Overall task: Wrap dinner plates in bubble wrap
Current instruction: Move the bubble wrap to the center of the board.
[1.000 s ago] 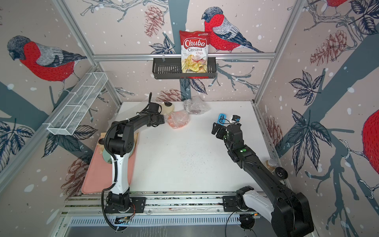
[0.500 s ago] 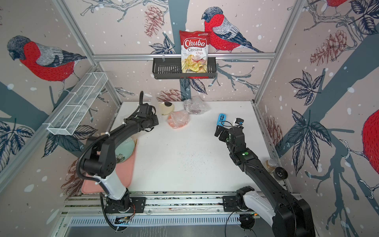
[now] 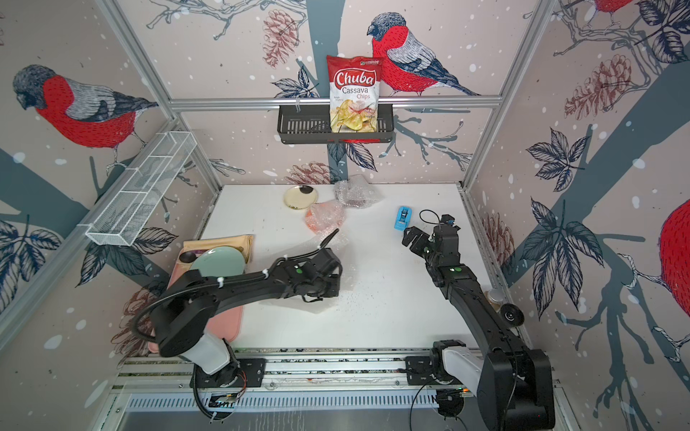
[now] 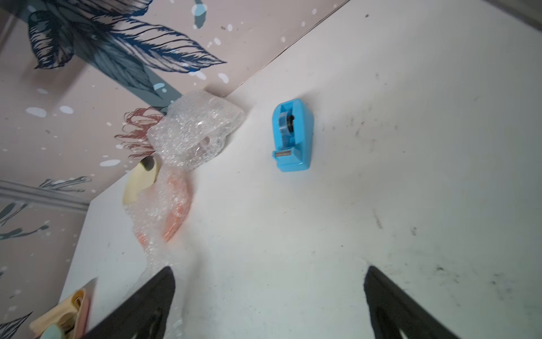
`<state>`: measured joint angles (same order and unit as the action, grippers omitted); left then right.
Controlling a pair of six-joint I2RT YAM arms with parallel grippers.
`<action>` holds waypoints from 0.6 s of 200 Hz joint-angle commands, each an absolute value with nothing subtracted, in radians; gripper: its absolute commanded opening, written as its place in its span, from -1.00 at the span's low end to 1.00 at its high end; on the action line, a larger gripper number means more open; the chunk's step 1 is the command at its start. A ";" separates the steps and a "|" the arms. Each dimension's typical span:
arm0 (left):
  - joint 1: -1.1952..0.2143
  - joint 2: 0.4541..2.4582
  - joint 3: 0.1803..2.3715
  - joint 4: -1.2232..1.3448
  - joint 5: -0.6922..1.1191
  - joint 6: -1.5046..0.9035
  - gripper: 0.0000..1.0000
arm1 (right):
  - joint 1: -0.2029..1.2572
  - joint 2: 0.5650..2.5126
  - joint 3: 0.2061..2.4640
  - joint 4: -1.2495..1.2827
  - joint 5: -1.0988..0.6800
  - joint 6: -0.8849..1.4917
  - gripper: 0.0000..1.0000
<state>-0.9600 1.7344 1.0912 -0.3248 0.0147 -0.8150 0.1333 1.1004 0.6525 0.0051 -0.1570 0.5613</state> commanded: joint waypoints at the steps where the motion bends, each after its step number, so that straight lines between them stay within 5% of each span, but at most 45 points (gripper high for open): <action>1: -0.992 1.836 1.224 -0.342 -0.010 -0.830 -0.40 | 0.144 1.123 0.671 0.049 -0.294 0.536 0.99; 43: -1.006 1.717 1.213 -0.323 -0.058 -0.727 0.61 | 0.183 1.116 0.684 -0.002 -0.319 0.467 0.99; 64: -0.963 1.588 1.175 -0.323 -0.012 -0.621 0.91 | 0.207 1.123 0.692 -0.018 -0.327 0.431 0.99; 120: -0.552 1.471 1.120 -0.303 -0.259 -0.584 0.92 | 0.482 1.346 0.783 0.035 -0.468 0.293 0.98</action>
